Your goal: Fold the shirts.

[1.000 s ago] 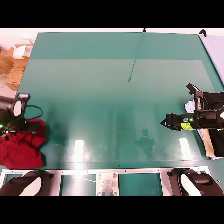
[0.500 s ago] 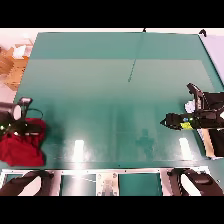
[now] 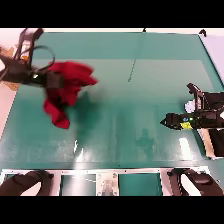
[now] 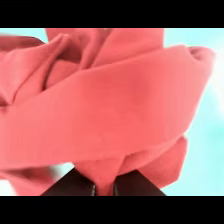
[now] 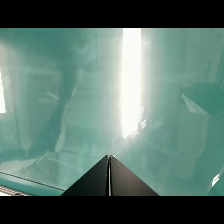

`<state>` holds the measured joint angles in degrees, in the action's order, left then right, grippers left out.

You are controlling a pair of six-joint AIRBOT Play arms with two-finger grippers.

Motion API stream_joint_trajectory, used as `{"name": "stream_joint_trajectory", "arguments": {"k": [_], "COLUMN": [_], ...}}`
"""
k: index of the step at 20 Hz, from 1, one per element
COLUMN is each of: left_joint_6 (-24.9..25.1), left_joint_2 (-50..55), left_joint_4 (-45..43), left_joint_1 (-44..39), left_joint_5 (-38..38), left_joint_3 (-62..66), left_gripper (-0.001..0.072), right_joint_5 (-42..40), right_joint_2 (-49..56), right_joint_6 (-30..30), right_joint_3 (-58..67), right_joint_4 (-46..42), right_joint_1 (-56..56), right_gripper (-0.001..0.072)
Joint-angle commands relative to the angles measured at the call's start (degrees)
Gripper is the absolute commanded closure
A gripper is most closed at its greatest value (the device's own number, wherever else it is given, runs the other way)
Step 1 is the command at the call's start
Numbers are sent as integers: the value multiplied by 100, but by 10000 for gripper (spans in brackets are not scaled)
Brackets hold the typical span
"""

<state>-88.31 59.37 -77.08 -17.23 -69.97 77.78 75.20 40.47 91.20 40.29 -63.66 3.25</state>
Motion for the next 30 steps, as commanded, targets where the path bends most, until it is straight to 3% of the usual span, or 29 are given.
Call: {"name": "stream_joint_trajectory", "arguments": {"k": [1,5,6,7,8,9,12,14,19,23,25,26,30], "left_joint_6": [238,752,796,780,710,726,737,737,621,625,590,586,597], "left_joint_2": [476,1950,2258,2507,2645,2682,2627,2553,2439,2452,2524,2605,2876], "left_joint_4": [1480,2382,2498,2564,2583,2570,2487,2273,1679,1596,1633,1690,2184], "left_joint_1": [-809,-1480,-1554,-1569,-1534,-1436,-726,-13,1279,1401,1401,1401,1401], "left_joint_5": [807,1067,994,890,758,577,-334,-999,-1574,-55,664,883,1526], "left_joint_3": [396,393,396,396,396,402,787,1121,367,-1405,-1921,-2009,-2004], "left_gripper": [685,683,618,177,-3,-13,-13,-13,-13,-13,-13,-13,-2], "right_joint_5": [0,-2,-2,-7,-7,-9,-20,-26,-813,-1346,-1344,-1353,-1438], "right_joint_2": [-4,-4,-4,-4,-4,-4,111,330,1720,3185,3748,3967,4618], "right_joint_6": [2,2,2,2,2,2,0,-90,-831,-1707,-2103,-2258,-2339], "right_joint_3": [-4,-4,-4,-4,-2,7,177,332,380,568,837,988,1784], "right_joint_4": [2,4,2,4,2,2,2,4,90,511,632,669,667], "right_joint_1": [-4,-4,-4,-4,-4,2,166,348,446,444,363,291,-81], "right_gripper": [696,696,695,646,506,395,396,271,259,258,174,173,173]}}
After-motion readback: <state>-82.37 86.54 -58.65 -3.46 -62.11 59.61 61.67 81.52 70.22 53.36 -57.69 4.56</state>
